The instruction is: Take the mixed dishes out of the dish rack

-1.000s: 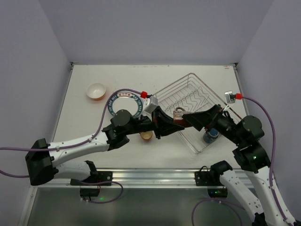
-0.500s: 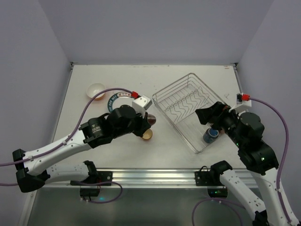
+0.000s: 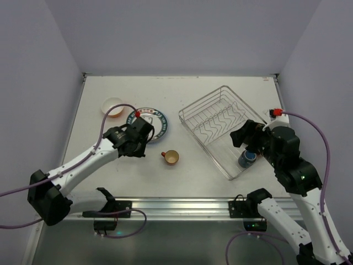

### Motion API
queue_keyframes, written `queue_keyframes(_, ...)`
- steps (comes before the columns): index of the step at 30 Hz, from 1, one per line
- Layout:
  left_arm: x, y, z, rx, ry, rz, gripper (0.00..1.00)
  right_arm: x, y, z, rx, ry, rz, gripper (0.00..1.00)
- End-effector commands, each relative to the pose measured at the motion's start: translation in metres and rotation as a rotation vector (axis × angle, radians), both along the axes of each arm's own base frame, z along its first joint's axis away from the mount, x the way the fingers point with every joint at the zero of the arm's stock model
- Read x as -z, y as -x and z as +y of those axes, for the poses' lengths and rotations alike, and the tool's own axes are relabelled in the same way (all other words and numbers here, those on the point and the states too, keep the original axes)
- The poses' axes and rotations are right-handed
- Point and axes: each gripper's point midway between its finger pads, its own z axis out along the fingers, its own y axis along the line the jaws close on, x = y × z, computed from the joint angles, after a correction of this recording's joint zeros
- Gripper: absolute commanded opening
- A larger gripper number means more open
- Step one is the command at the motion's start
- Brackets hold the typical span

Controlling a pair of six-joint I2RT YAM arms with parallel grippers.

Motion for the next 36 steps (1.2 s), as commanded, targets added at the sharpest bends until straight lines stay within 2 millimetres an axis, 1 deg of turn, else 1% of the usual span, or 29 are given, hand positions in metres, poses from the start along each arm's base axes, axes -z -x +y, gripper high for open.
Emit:
queue_keyframes(1, 0.014, -0.012, -0.018, 0.078, 0.042, 0.031, 0.0, 0.001, -0.014, 0.0, -0.017, 0.077, 0.023, 0.99)
queue_keyframes(2, 0.016, -0.012, -0.024, 0.091, 0.058, 0.054, 0.0, 0.003, -0.014, 0.001, -0.02, 0.087, 0.038, 0.99)
queue_keyframes(3, 0.024, -0.013, -0.027, 0.09, 0.045, 0.082, 0.0, 0.008, -0.015, 0.001, -0.023, 0.094, 0.059, 0.99)
queue_keyframes(5, 0.026, -0.017, -0.033, 0.093, 0.048, 0.095, 0.0, 0.014, -0.017, 0.004, -0.038, 0.101, 0.076, 0.99)
queue_keyframes(7, 0.032, -0.02, -0.04, 0.103, 0.058, 0.113, 0.0, 0.02, -0.016, 0.006, -0.056, 0.105, 0.088, 0.99)
queue_keyframes(11, 0.043, -0.019, -0.047, 0.115, 0.055, 0.154, 0.0, 0.029, -0.015, 0.005, -0.063, 0.132, 0.105, 0.99)
queue_keyframes(13, 0.048, -0.019, -0.051, 0.128, 0.049, 0.168, 0.0, 0.031, -0.016, 0.004, -0.061, 0.14, 0.109, 0.99)
queue_keyframes(18, 0.052, -0.019, -0.068, 0.171, 0.037, 0.185, 0.0, 0.027, -0.017, 0.006, -0.073, 0.136, 0.101, 0.99)
queue_keyframes(24, 0.064, -0.017, -0.07, 0.186, -0.005, 0.218, 0.0, 0.032, -0.016, 0.004, -0.069, 0.143, 0.105, 0.99)
queue_keyframes(25, 0.066, -0.016, -0.072, 0.191, -0.01, 0.221, 0.01, 0.032, -0.016, 0.004, -0.067, 0.145, 0.105, 0.99)
queue_keyframes(29, 0.07, -0.016, -0.071, 0.189, -0.031, 0.222, 0.09, 0.034, -0.016, 0.004, -0.066, 0.144, 0.11, 0.99)
queue_keyframes(30, 0.07, -0.017, -0.071, 0.189, -0.031, 0.222, 0.19, 0.034, -0.016, 0.004, -0.066, 0.145, 0.11, 0.99)
queue_keyframes(32, 0.067, -0.019, -0.073, 0.189, -0.025, 0.211, 0.3, 0.034, -0.016, 0.004, -0.064, 0.144, 0.11, 0.99)
queue_keyframes(33, 0.063, -0.02, -0.074, 0.19, -0.018, 0.197, 0.38, 0.035, -0.017, 0.004, -0.063, 0.146, 0.112, 0.99)
queue_keyframes(34, 0.059, -0.021, -0.075, 0.194, -0.016, 0.183, 0.41, 0.035, -0.017, 0.004, -0.061, 0.143, 0.113, 0.99)
queue_keyframes(35, 0.053, -0.025, -0.077, 0.191, -0.016, 0.154, 0.46, 0.035, -0.017, 0.003, -0.058, 0.144, 0.116, 0.99)
queue_keyframes(36, 0.043, -0.027, -0.077, 0.187, -0.004, 0.128, 0.53, 0.036, -0.017, 0.003, -0.056, 0.144, 0.121, 0.99)
